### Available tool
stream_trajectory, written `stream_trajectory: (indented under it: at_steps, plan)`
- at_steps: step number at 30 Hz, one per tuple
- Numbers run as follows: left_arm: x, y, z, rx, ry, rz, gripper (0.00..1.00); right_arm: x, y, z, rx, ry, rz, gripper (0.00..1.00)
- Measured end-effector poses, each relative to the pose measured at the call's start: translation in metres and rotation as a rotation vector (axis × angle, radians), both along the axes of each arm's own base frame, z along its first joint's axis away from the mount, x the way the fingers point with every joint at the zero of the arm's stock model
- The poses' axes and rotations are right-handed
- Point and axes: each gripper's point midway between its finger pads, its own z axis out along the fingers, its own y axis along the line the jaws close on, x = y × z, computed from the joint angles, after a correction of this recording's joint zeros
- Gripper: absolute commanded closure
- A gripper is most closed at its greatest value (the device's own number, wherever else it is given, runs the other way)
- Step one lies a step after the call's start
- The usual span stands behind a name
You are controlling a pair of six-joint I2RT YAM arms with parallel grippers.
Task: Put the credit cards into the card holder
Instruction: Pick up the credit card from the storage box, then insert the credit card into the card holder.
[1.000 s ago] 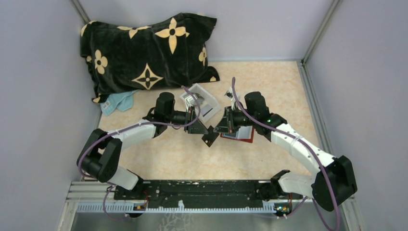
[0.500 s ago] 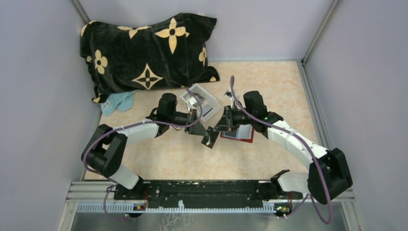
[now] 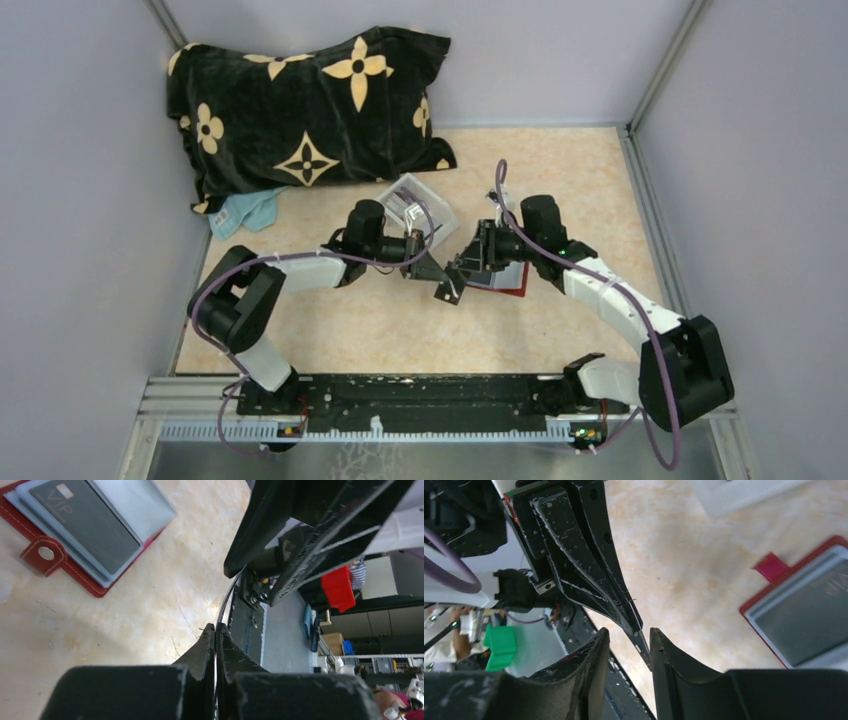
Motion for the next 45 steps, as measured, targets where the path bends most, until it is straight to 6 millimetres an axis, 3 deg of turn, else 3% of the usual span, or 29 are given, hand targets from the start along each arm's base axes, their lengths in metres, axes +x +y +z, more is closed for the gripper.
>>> stream_trajectory:
  at_steps: [3, 8, 11, 13, 14, 21, 31, 45]
  plan:
    - [0.008, -0.014, -0.009, 0.033, 0.019, 0.035, 1.00, 0.008, -0.014, -0.003, -0.036, -0.026, -0.085, 0.63]
    - [0.041, -0.041, -0.026, 0.109, 0.031, 0.118, 1.00, 0.022, -0.035, 0.011, -0.085, -0.113, -0.228, 0.66]
    - [0.059, -0.054, -0.037, 0.153, 0.038, 0.160, 1.00, 0.031, -0.049, 0.009, -0.137, -0.140, -0.322, 0.82]
    - [0.065, -0.059, -0.042, 0.171, 0.044, 0.171, 1.00, 0.036, -0.058, 0.000, -0.177, -0.138, -0.376, 0.98]
    - [0.068, -0.062, -0.045, 0.180, 0.048, 0.175, 1.00, 0.037, -0.063, -0.007, -0.203, -0.127, -0.399, 1.00]
    - [0.077, -0.078, -0.062, 0.227, 0.078, 0.174, 1.00, 0.030, -0.089, -0.066, -0.361, -0.018, -0.484, 1.00]
    - [0.079, -0.099, -0.060, 0.238, 0.080, 0.153, 1.00, 0.018, -0.107, -0.117, -0.464, 0.108, -0.559, 1.00]
    - [0.086, -0.098, -0.072, 0.318, 0.106, 0.204, 1.00, 0.021, -0.129, -0.136, -0.474, 0.169, -0.689, 1.00]
